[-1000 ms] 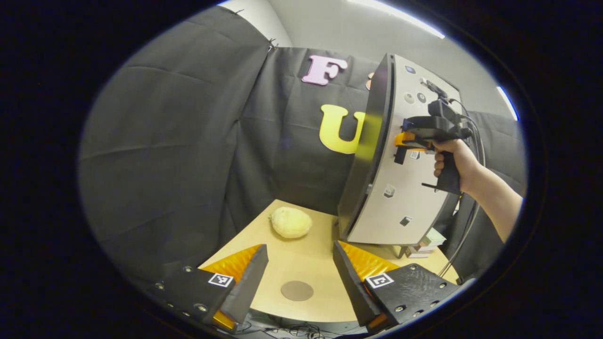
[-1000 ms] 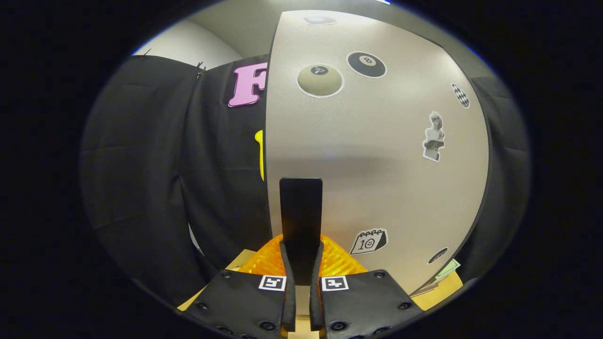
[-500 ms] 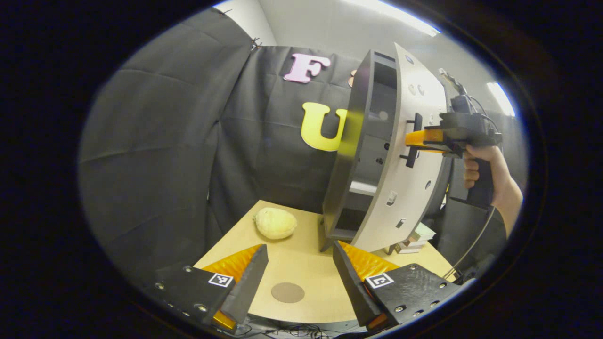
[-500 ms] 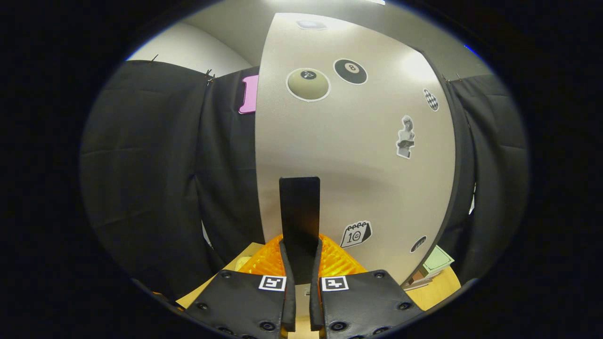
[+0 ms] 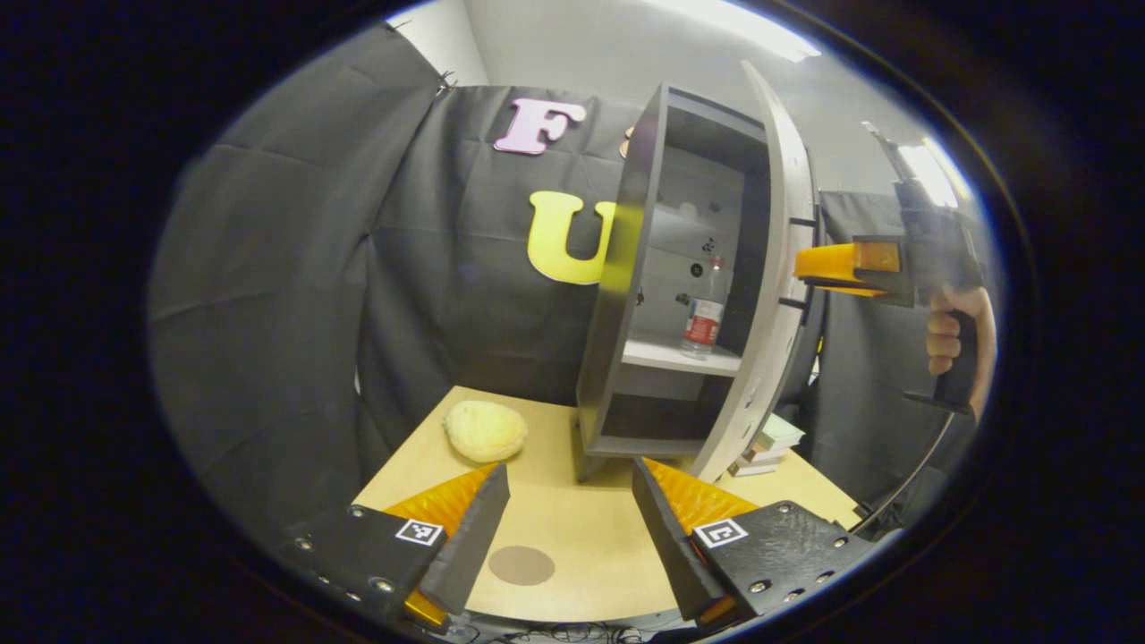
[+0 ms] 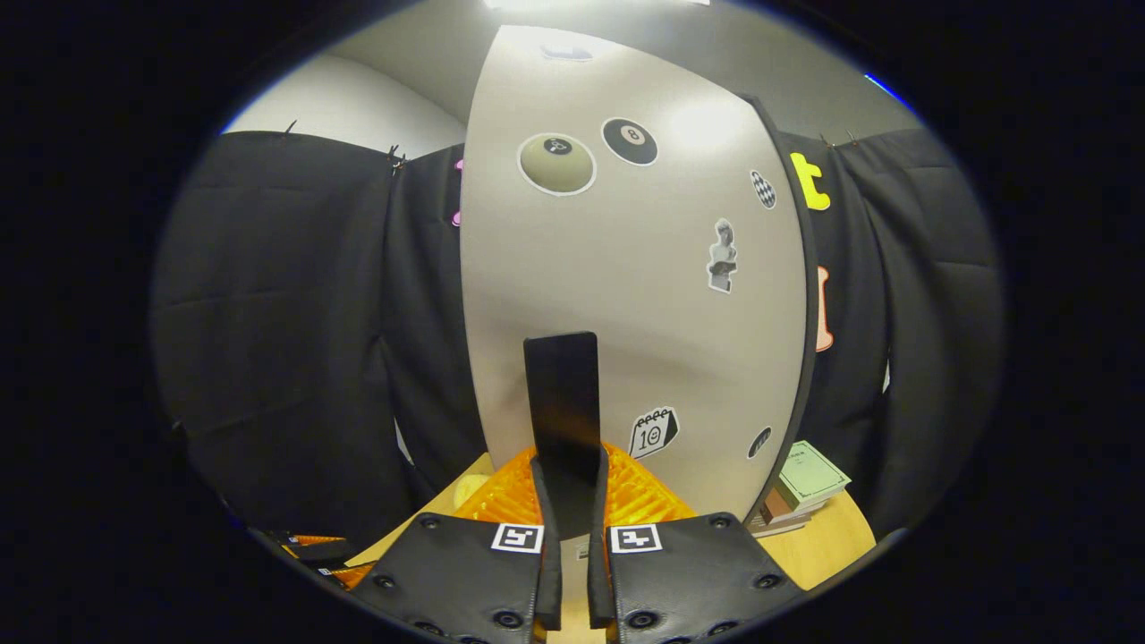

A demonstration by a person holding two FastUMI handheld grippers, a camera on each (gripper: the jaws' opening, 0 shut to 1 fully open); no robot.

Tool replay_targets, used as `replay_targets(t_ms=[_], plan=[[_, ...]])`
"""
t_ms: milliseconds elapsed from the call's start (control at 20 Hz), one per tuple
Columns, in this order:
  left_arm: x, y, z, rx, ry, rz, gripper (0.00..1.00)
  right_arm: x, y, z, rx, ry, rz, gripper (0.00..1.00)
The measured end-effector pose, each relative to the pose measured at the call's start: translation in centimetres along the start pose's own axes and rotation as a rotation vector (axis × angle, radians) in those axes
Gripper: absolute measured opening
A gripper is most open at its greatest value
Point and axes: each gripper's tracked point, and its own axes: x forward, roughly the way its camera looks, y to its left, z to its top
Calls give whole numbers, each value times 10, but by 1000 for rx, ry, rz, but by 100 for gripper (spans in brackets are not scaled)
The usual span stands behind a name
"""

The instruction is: Open the cabinet door with the right hand, grasp the bottle in the cabinet with the left hand and place it on the coaster, then close the cabinet door with the right hand.

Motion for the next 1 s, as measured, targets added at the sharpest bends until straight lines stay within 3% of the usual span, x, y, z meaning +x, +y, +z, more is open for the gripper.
replay_targets(t_ms=[350, 450, 500, 550, 800, 850, 1000], plan=[[24, -38, -6, 20, 23, -78, 86, -30, -26, -5, 28, -16, -14, 10], [28, -51, -9, 22, 30, -99, 83, -40, -35, -5, 41, -20, -32, 13], [31, -57, -9, 25, 31, -108, 86, -45, -40, -5, 47, -23, -42, 10], [31, -60, -10, 31, 33, -114, 86, -49, -44, -6, 53, -25, -53, 13], [37, -80, -19, 44, 43, -141, 86, -74, -69, -8, 70, -27, -132, 13], [38, -83, -21, 46, 48, -148, 83, -78, -75, -9, 72, -25, -143, 9], [39, -90, -26, 53, 61, -169, 83, -88, -90, -10, 125, -22, -169, 12]])
